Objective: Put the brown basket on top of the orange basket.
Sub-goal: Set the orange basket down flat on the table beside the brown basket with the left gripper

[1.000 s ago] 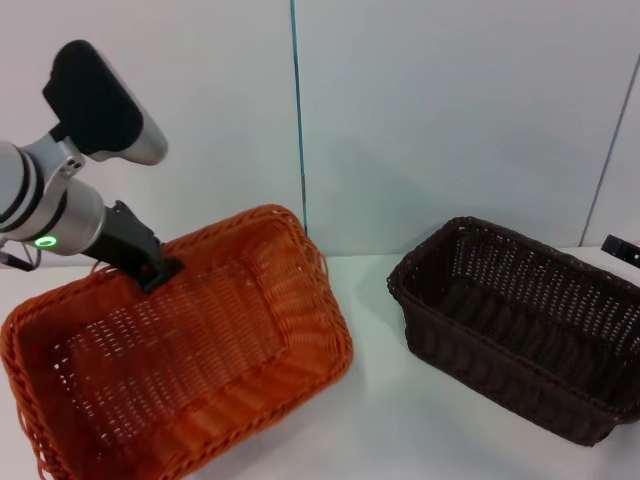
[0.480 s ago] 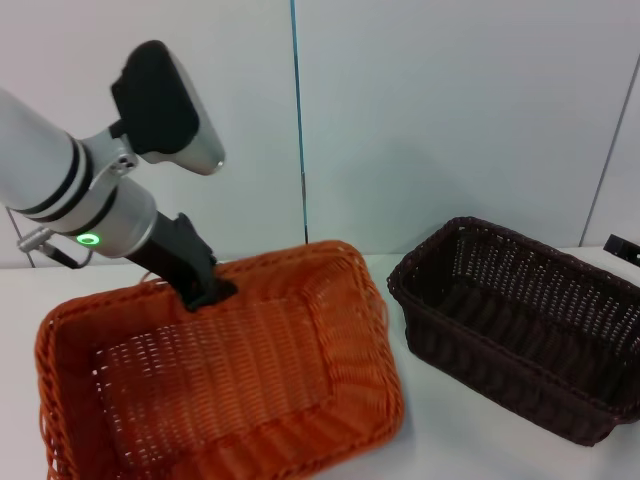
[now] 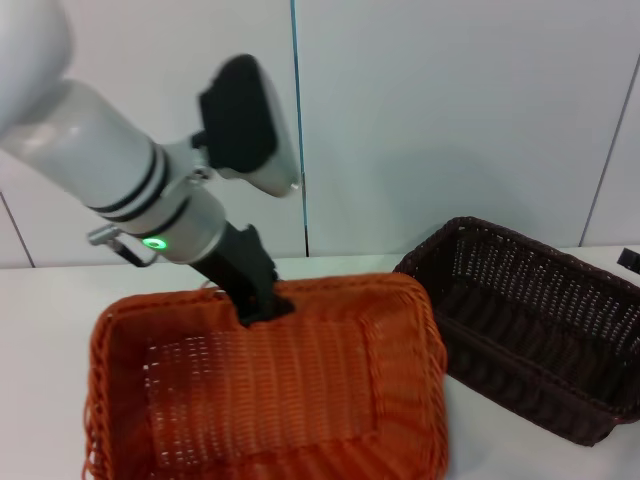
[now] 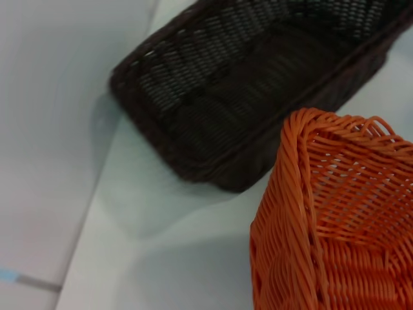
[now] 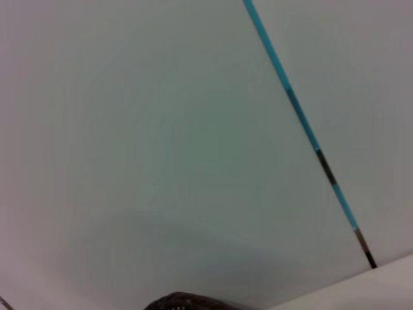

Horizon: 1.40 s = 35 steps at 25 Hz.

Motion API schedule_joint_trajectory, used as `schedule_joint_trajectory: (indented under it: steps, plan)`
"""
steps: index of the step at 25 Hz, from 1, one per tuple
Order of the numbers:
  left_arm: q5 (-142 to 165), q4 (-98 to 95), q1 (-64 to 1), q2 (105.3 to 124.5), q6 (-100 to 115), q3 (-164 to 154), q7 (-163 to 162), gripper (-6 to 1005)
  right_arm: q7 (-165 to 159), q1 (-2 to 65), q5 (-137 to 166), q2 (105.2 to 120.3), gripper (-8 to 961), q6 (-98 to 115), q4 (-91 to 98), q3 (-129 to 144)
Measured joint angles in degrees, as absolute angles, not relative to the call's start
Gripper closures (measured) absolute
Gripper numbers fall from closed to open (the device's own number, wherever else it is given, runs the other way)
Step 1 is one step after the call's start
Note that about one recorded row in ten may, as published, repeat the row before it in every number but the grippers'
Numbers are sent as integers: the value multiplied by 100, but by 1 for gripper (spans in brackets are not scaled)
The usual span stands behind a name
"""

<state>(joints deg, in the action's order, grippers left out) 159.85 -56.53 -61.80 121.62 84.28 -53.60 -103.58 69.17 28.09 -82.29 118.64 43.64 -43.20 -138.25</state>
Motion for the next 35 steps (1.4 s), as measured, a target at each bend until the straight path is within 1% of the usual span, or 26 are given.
schedule_joint_trajectory:
  steps: [7, 8, 18, 26, 28, 32, 35]
  plan:
    - [15947, -5359, -6326, 12363, 7970, -5713, -10299, 832, 6917, 2660, -8200, 11858, 166, 4231, -4417, -13833]
    - [15924, -5309, -6334, 12368, 7890, -5729, -10320, 832, 6917, 2650, -8180, 11858, 166, 4217, -4431, -13836]
    - [15913, -4358, -6356, 12334, 6650, -5777, -10375, 829, 6915, 2649, -7821, 11843, 166, 4130, -4466, -13898]
    - [15981, -3536, -6299, 12202, 5600, -5754, -10053, 827, 6869, 2624, -7815, 11879, 166, 4198, -4460, -13911]
    - [15984, -3446, -6231, 12205, 5316, -5776, -9990, 826, 6864, 2620, -7816, 11889, 166, 4254, -4440, -13912]
    - [15980, -3345, -6033, 12286, 4753, -5792, -9683, 825, 6817, 2609, -7838, 11892, 166, 4359, -4422, -13913]
    - [15966, -3229, -5981, 12299, 4530, -5796, -9534, 824, 6793, 2607, -7842, 11892, 166, 4377, -4420, -13912]
